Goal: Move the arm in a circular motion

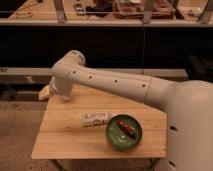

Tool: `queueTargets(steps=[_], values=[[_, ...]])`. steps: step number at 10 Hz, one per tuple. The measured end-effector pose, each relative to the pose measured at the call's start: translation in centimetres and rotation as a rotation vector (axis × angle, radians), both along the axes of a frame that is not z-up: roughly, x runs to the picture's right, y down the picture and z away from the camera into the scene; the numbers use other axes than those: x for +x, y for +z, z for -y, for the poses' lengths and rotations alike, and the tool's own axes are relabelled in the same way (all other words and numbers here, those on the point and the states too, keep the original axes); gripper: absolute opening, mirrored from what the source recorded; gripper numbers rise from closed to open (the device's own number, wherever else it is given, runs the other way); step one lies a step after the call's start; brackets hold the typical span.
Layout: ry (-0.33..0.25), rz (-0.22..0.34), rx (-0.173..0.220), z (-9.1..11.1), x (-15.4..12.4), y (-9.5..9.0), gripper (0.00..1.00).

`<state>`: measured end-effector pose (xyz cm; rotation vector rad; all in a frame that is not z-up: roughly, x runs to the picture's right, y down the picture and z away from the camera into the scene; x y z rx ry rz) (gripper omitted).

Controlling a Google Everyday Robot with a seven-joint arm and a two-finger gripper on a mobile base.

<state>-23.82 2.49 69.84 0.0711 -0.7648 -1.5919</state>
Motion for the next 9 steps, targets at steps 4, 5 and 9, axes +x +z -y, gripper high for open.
queueTargets(steps=[4, 5, 9], values=[[0.000, 0.000, 0.000, 0.00, 0.01, 0.01, 0.80], [0.000, 0.000, 0.000, 0.00, 0.01, 0.01, 0.80], [0.000, 0.000, 0.000, 0.00, 0.01, 0.01, 0.69]])
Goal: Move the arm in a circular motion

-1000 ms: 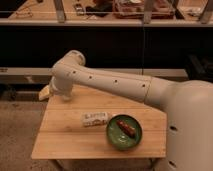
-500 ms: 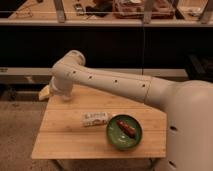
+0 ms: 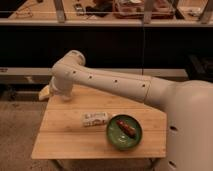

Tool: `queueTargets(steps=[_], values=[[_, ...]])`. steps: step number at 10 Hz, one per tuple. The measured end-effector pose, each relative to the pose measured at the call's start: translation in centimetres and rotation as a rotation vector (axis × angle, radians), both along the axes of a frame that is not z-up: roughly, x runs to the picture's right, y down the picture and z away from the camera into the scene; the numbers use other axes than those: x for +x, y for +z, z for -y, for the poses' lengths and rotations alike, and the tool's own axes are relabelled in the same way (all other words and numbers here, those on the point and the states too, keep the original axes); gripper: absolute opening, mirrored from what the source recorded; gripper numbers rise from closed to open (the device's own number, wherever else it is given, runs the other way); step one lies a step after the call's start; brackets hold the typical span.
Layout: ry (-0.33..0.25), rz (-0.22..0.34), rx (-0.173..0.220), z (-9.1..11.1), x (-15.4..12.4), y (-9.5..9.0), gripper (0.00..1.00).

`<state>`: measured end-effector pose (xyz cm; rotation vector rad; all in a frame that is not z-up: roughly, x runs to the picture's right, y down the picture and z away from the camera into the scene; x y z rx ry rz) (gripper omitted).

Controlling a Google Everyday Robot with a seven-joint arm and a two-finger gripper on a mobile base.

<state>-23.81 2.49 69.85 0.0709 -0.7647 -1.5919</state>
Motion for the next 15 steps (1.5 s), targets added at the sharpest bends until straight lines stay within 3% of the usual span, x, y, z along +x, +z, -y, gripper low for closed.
queueTargets(steps=[1, 3, 5, 7, 10, 13, 15], values=[[-0.001, 0.000, -0.001, -0.1, 0.0, 0.0, 0.56], [-0.002, -0.010, -0.009, -0.7, 0.4, -0.1, 0.40], [0.008, -0.095, -0.064, -4.2, 3.8, -0.4, 0.17], [0.032, -0.188, -0.121, -7.2, 7.6, -1.4, 0.02], [0.118, -0.377, -0.181, -9.9, 14.9, -3.9, 0.00], [0.281, -0.511, -0.200, -8.9, 22.7, -5.8, 0.00], [0.407, -0.554, -0.170, -6.7, 27.6, -7.3, 0.00]])
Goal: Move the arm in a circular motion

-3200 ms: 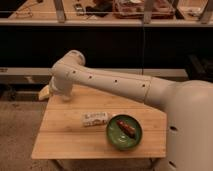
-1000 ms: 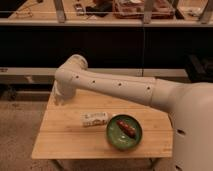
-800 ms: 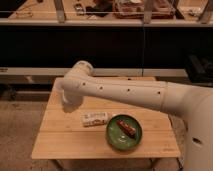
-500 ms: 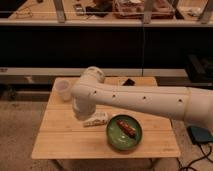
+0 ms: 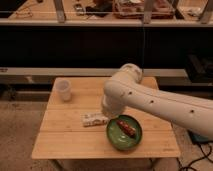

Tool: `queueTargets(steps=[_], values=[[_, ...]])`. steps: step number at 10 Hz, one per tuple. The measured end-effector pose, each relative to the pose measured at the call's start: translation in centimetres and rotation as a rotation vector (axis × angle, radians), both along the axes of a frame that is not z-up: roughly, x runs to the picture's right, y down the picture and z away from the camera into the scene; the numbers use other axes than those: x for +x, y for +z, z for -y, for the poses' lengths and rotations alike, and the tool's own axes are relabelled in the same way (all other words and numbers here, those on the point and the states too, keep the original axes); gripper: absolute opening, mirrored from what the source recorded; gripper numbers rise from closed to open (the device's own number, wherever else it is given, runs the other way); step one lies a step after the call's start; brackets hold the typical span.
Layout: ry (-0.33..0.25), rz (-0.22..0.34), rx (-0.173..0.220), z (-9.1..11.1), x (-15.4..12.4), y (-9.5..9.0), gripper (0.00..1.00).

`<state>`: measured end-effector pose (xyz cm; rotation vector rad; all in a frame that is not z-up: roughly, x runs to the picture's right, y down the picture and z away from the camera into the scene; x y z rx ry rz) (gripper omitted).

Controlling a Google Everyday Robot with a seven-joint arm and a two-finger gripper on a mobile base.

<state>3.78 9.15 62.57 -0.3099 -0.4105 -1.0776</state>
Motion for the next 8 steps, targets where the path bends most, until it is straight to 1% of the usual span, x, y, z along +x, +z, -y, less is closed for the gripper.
queueTargets(steps=[1, 2, 3, 4, 5, 6, 7, 8], values=[[0.037, -0.025, 0.013, 0.8, 1.8, -0.5, 0.00], [0.075, -0.063, 0.020, 1.7, 4.1, -0.9, 0.00], [0.126, -0.122, 0.007, 2.8, 7.1, -0.9, 0.00], [0.152, -0.157, -0.008, 3.5, 8.5, -0.6, 0.00], [0.176, -0.199, -0.024, 4.5, 9.7, 0.1, 0.00], [0.196, -0.240, -0.040, 6.3, 10.2, 1.7, 0.00], [0.207, -0.255, -0.053, 7.5, 9.9, 3.1, 0.00], [0.214, -0.260, -0.064, 9.2, 9.0, 5.0, 0.00]])
